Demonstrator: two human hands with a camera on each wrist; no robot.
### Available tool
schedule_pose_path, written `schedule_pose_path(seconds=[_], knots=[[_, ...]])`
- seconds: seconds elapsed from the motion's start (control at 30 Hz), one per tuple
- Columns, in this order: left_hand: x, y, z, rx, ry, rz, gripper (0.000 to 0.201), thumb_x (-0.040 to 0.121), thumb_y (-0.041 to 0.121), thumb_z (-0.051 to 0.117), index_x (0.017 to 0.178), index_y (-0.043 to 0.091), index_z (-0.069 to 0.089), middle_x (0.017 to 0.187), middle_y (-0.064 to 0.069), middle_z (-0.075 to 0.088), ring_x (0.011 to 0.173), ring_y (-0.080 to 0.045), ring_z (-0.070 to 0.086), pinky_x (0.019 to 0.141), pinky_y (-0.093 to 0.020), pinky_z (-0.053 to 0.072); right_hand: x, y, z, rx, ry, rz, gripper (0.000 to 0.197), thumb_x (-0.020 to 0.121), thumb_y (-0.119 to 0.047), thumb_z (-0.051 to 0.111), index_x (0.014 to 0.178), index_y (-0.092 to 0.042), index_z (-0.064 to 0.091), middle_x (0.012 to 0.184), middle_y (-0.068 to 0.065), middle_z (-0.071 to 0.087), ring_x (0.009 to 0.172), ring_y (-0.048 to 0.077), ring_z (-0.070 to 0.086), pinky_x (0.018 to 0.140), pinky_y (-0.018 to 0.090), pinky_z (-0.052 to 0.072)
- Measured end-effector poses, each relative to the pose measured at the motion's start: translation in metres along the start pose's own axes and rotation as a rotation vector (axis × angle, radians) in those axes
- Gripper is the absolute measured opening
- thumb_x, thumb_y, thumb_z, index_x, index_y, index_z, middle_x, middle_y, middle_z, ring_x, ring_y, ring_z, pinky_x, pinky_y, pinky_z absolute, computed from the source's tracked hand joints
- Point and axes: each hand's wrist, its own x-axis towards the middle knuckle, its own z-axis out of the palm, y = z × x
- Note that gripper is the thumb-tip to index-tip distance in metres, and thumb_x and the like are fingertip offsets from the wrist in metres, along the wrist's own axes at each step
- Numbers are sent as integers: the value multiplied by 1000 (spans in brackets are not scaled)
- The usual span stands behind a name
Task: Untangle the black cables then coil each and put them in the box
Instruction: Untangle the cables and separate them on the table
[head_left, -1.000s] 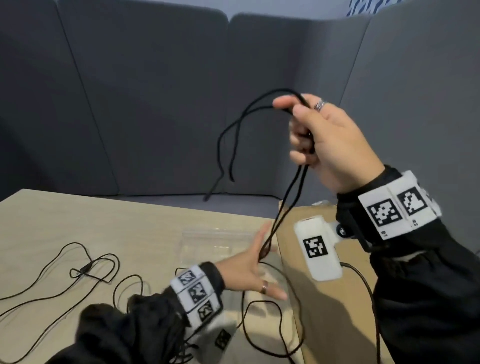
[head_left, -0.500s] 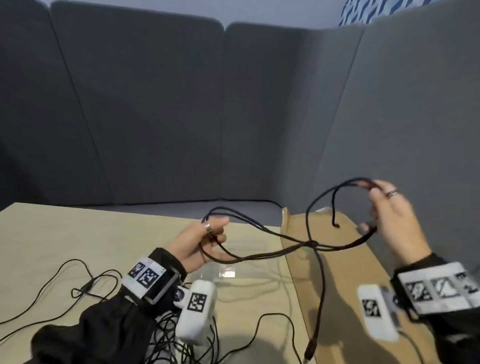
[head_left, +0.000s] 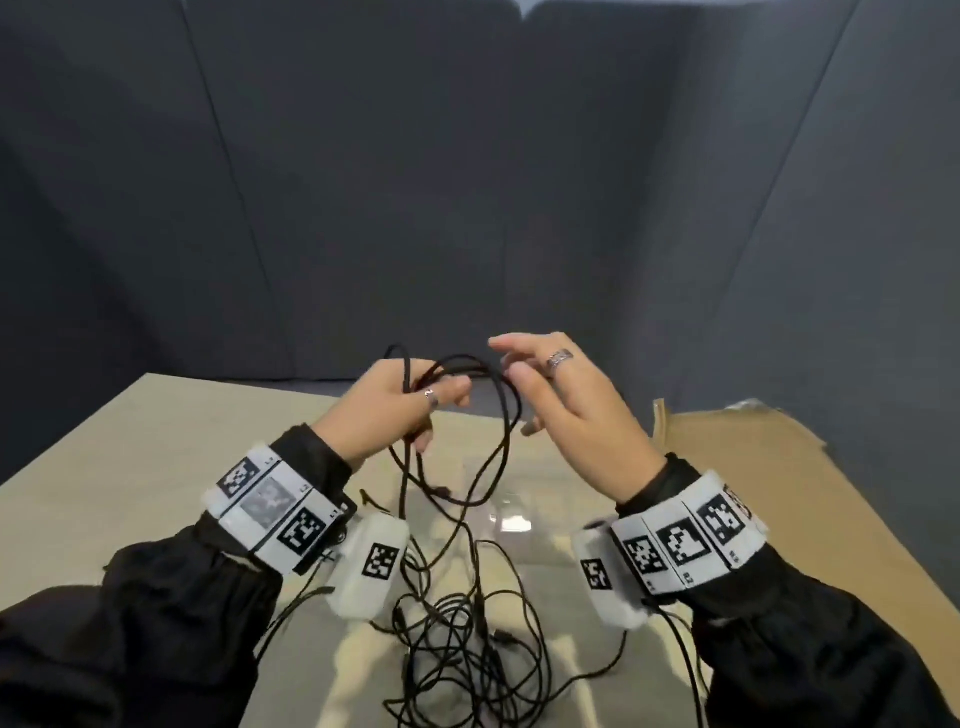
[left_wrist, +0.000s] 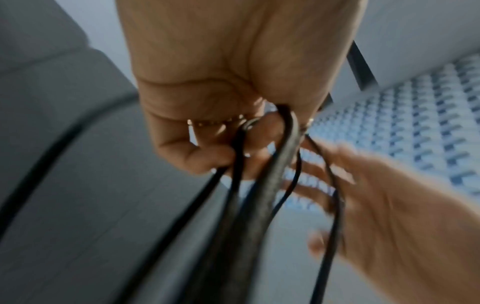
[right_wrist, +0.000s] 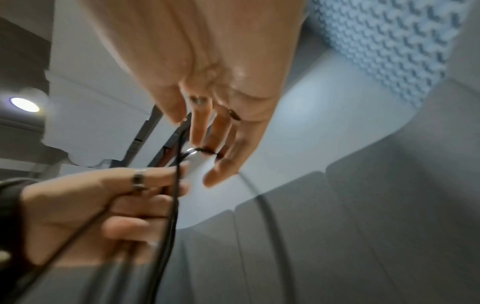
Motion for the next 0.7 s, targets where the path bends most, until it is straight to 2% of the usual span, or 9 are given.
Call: schedule_pose_path(seconds=[0.07, 0.1, 0.13, 0.2, 0.27, 0.4, 0.47, 0.6, 0.7], knots=[[-3, -10, -37, 73, 172, -36, 26, 91, 27, 56, 69, 16, 62, 49, 8, 43, 40, -6, 38, 49, -25, 33, -4, 25, 14, 18, 138, 105, 22, 96, -27, 42, 113, -28, 57, 107, -8, 52, 101, 4, 53, 82, 31, 52], [-4, -16, -54, 136, 247, -28, 28, 92, 29, 55, 67, 16, 61, 48, 8, 41, 41, -5, 36, 50, -26, 32, -9, 43, 27, -43, 115, 185, 19, 96, -27, 44, 111, -28, 56, 110, -7, 53, 104, 4, 53, 86, 34, 50], [-7, -19, -67, 216, 299, -10, 29, 91, 31, 56, 67, 15, 60, 49, 7, 42, 43, -4, 37, 52, -27, 32, -16, 60, 42, -141, 2, 280, 19, 96, -27, 47, 113, -27, 55, 115, -5, 52, 110, 9, 51, 94, 35, 46], [-7, -29, -88, 359, 372, -3, 28, 90, 34, 57, 69, 15, 59, 56, 3, 50, 51, -7, 44, 55, -28, 34, -40, 91, 82, -370, -410, 399, 39, 91, -33, 55, 128, -24, 48, 133, 1, 44, 128, 18, 39, 109, 33, 32], [-6, -44, -100, 484, 431, -54, 27, 90, 35, 57, 73, 14, 56, 59, 1, 52, 59, -12, 49, 56, -28, 35, -66, 110, 118, -543, -792, 415, 64, 84, -49, 59, 140, -26, 37, 145, 2, 31, 138, 22, 22, 112, 38, 27], [-4, -91, -106, 805, 515, -182, 21, 92, 35, 49, 87, 15, 54, 78, -11, 61, 82, -35, 58, 65, -35, 40, -102, 129, 148, -782, -1056, 478, 64, 82, -53, 58, 135, -21, 42, 145, 3, 31, 136, 26, 24, 107, 47, 31], [-2, -124, -102, 1063, 448, -177, 24, 92, 34, 46, 94, 11, 52, 90, -15, 65, 87, -35, 61, 70, -37, 40, -108, 136, 143, -800, -1070, 559, 51, 85, -41, 56, 130, -21, 46, 140, 5, 41, 130, 29, 36, 103, 45, 35], [-14, -202, -84, 1428, 92, -264, 36, 91, 39, 42, 118, 14, 43, 122, -5, 57, 114, -23, 51, 86, -37, 36, -110, 142, 117, -693, -983, 728, 42, 90, -31, 49, 130, -19, 45, 131, 9, 54, 120, 28, 51, 98, 34, 42], [-28, -247, -88, 1394, -125, -577, 87, 76, 57, 60, 140, 15, 18, 145, -3, 29, 134, -23, 28, 102, -40, 34, -111, 141, 91, -672, -889, 749, 36, 94, -30, 47, 125, -14, 49, 125, 11, 58, 116, 26, 53, 95, 31, 41]])
